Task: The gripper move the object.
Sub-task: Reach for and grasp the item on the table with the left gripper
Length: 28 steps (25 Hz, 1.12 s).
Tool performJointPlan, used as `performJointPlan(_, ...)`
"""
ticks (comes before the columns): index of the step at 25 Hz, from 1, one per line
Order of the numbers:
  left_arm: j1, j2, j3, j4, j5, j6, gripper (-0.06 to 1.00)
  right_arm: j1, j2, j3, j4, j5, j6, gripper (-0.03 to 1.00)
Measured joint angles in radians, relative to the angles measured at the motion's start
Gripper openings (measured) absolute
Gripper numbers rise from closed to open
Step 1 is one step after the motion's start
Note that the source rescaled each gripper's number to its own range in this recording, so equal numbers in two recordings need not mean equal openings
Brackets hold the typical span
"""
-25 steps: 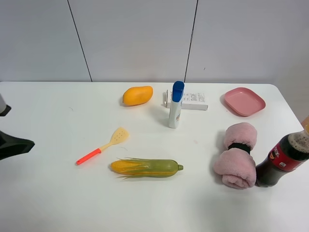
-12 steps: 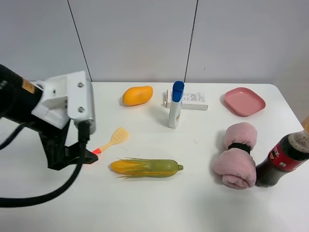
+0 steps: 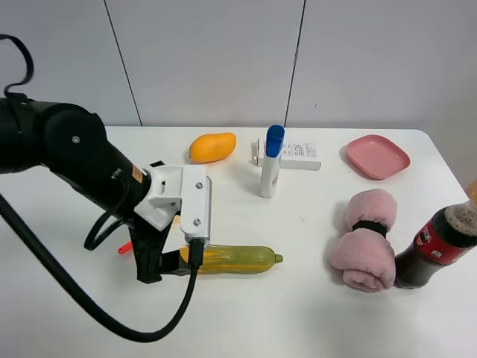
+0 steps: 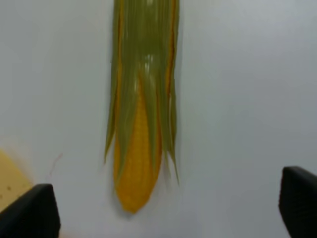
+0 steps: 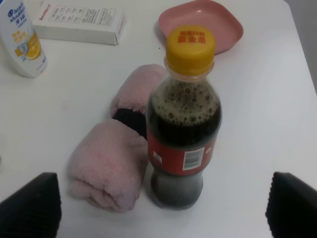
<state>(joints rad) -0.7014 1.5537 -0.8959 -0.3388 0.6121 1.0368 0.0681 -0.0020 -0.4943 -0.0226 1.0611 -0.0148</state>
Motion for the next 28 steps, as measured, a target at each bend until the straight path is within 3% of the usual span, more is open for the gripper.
performJointPlan(14, -0.048, 0.230, -0.172, 0.000, -0.058, 0.024, 0.80, 0.000, 0.000, 0.000, 0.000, 0.000, 0.000, 1.00)
performJointPlan(28, -0.088, 0.354, -0.176, 0.000, -0.092, 0.024, 0.80, 0.000, 0.000, 0.000, 0.000, 0.000, 0.000, 1.00)
